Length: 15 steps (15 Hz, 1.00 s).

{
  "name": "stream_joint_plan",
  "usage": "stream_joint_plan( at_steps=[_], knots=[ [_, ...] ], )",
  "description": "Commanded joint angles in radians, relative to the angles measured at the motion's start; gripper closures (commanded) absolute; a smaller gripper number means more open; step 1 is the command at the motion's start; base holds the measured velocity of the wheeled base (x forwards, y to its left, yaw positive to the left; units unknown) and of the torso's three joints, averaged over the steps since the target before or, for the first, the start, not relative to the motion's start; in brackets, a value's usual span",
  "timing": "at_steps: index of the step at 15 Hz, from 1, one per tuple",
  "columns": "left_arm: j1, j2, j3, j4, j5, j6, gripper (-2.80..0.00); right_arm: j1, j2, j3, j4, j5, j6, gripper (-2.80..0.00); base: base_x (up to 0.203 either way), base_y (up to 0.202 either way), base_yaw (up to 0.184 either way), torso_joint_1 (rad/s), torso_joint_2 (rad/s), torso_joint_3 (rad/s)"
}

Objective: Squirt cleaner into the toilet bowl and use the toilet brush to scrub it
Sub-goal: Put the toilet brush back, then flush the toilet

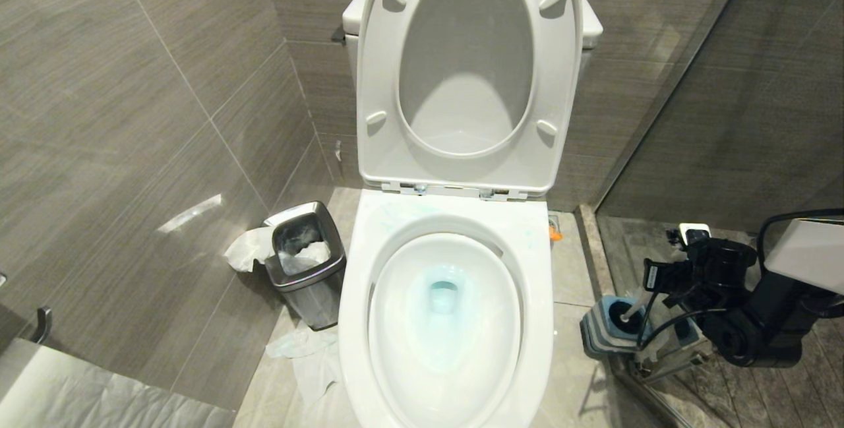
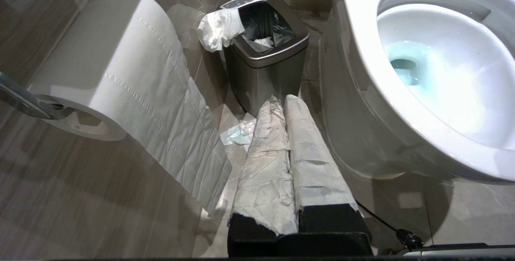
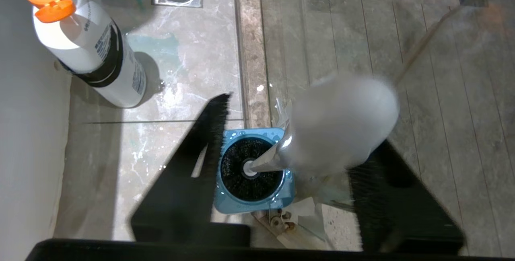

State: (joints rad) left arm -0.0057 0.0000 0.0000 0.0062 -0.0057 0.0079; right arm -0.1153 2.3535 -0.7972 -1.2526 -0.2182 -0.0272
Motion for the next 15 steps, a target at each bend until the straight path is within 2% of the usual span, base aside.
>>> stream_joint_plan(
  at_steps=[1,7,13,15],
  knots=[
    [0.0,0.0,0.002,0.0,0.0,0.0,0.0,0.0,-0.021,0.017,-0.009,0.001,0.0,-2.8,0.0,0.0,0.0,0.0,0.0,0.0],
    [0.0,0.0,0.002,0.0,0.0,-0.001,0.0,0.004,-0.231,0.233,-0.007,0.073,0.0,-2.8,0.0,0.0,0.0,0.0,0.0,0.0],
    [0.0,0.0,0.002,0.0,0.0,0.0,0.0,0.003,-0.454,0.443,0.018,0.081,-0.005,-2.8,0.0,0.0,0.0,0.0,0.0,0.0],
    [0.0,0.0,0.002,0.0,0.0,0.0,0.0,0.002,-0.517,0.489,0.02,0.082,-0.029,-2.8,0.0,0.0,0.0,0.0,0.0,0.0]
  ],
)
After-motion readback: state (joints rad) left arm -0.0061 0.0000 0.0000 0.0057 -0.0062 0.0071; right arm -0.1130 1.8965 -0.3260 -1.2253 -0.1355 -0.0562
